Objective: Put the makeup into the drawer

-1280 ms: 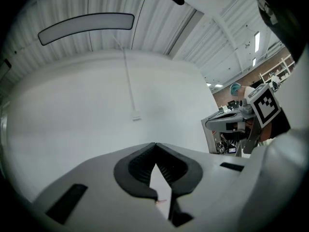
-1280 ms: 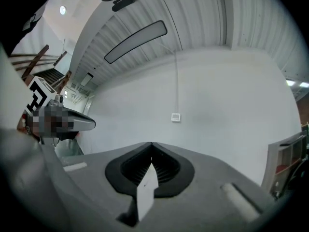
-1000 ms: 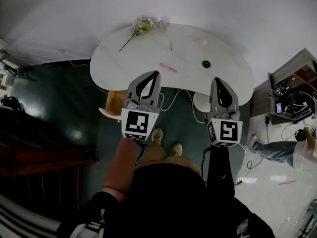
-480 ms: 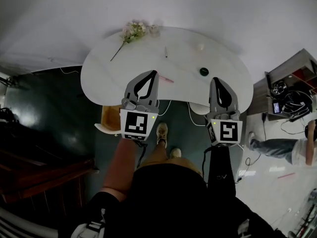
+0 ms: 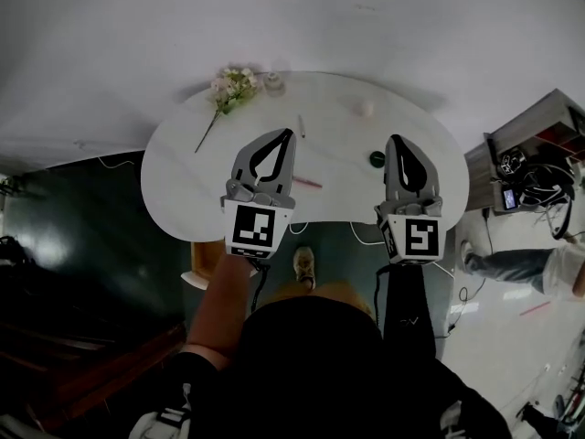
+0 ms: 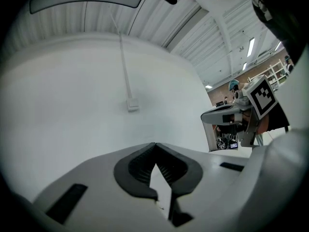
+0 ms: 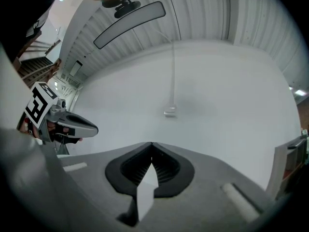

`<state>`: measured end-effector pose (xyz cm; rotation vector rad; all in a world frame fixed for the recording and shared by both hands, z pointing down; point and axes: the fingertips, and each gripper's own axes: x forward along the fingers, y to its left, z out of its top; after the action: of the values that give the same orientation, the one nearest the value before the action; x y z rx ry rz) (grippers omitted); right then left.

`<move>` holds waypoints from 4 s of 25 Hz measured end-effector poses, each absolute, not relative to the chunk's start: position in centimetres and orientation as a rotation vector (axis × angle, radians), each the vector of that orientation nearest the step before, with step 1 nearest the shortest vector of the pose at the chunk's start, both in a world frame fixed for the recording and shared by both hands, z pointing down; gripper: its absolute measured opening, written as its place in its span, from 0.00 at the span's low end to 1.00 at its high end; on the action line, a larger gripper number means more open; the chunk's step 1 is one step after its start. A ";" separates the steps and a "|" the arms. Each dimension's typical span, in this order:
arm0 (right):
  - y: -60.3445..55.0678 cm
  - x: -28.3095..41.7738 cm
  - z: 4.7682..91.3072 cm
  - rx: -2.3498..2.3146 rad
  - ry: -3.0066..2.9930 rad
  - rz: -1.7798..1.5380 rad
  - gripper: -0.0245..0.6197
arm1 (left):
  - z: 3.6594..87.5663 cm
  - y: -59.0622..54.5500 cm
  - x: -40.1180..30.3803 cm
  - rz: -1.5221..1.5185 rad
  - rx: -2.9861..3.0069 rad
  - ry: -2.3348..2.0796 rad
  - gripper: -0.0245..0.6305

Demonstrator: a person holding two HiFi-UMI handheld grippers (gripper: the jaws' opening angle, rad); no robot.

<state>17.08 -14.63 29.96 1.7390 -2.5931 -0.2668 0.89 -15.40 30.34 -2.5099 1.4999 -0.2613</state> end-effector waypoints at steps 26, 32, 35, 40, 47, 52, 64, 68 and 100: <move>-20.3 14.3 28.8 1.644 -2.671 -0.248 0.04 | 31.9 -21.6 0.7 -0.322 -2.571 1.435 0.05; -21.2 16.4 30.9 1.570 -2.666 -0.151 0.04 | 41.2 -21.8 2.9 -0.704 -2.750 1.220 0.05; -21.6 17.0 31.0 1.551 -2.670 -0.148 0.04 | 47.0 -20.6 3.9 -0.933 -2.796 1.022 0.22; -22.2 17.7 32.0 1.539 -2.674 -0.103 0.04 | 54.6 -18.5 4.5 -1.249 -2.832 0.705 0.22; -22.6 18.4 32.9 1.512 -2.665 -0.086 0.04 | 61.8 -17.1 4.7 -1.582 -2.666 0.318 0.22; -22.4 18.4 33.2 1.488 -2.642 -0.104 0.04 | 65.1 -16.8 3.6 -1.774 -2.537 0.123 0.22; -22.1 19.4 33.0 1.514 -2.627 -0.113 0.04 | 65.4 -15.8 3.7 -1.912 -2.443 0.028 0.11; -21.8 20.1 33.3 1.525 -2.630 -0.106 0.04 | 59.2 -20.4 6.2 -1.620 -2.627 0.454 0.11; -22.9 13.4 29.7 1.250 -2.910 -0.215 0.04 | 32.7 -22.9 3.0 -0.194 -2.504 1.856 0.11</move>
<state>13.39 -22.88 29.72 1.2498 -2.9095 -0.2145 3.04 -22.86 32.69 -2.5039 1.8559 -0.1943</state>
